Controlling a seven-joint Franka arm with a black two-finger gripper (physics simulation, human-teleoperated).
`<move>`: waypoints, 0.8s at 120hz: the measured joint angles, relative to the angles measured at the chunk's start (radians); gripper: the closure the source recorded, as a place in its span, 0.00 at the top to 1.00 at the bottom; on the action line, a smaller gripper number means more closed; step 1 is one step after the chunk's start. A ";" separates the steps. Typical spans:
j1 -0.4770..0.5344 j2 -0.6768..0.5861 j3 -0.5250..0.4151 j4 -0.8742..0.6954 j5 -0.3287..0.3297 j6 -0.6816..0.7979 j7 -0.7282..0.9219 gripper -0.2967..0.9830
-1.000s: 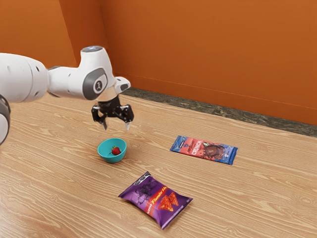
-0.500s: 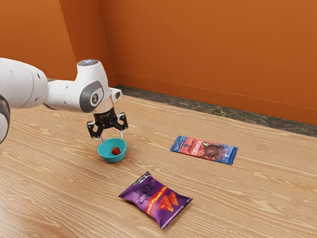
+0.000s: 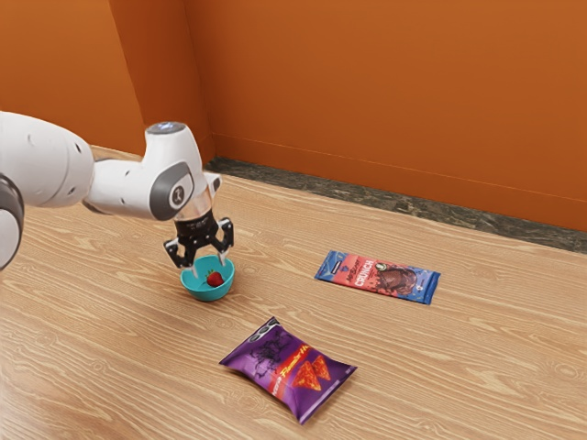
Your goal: Take strawberry from the bowl
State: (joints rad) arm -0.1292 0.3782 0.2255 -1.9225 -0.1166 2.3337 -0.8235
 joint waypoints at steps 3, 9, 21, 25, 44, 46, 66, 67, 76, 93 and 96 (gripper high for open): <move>0.000 0.001 0.000 -0.001 0.000 0.001 -0.006 0.52; 0.001 0.002 0.000 -0.002 0.000 0.004 -0.016 0.52; 0.005 0.009 0.000 -0.002 0.000 0.012 -0.035 0.51; 0.006 0.016 0.000 0.002 0.000 0.016 -0.040 0.50; 0.010 0.041 0.000 0.022 0.000 0.029 -0.063 0.50; 0.011 0.042 0.000 0.022 0.000 0.030 -0.065 0.50; 0.012 0.058 0.000 0.025 -0.001 0.040 -0.083 0.50; 0.012 0.060 0.000 0.025 -0.001 0.041 -0.083 0.50; 0.013 0.068 0.000 0.026 -0.001 0.045 -0.090 0.50; 0.011 0.083 0.000 0.042 -0.001 0.051 -0.100 0.49; 0.011 0.084 0.000 0.043 -0.001 0.051 -0.102 0.49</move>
State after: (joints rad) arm -0.1177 0.4626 0.2252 -1.8792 -0.1180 2.3851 -0.9253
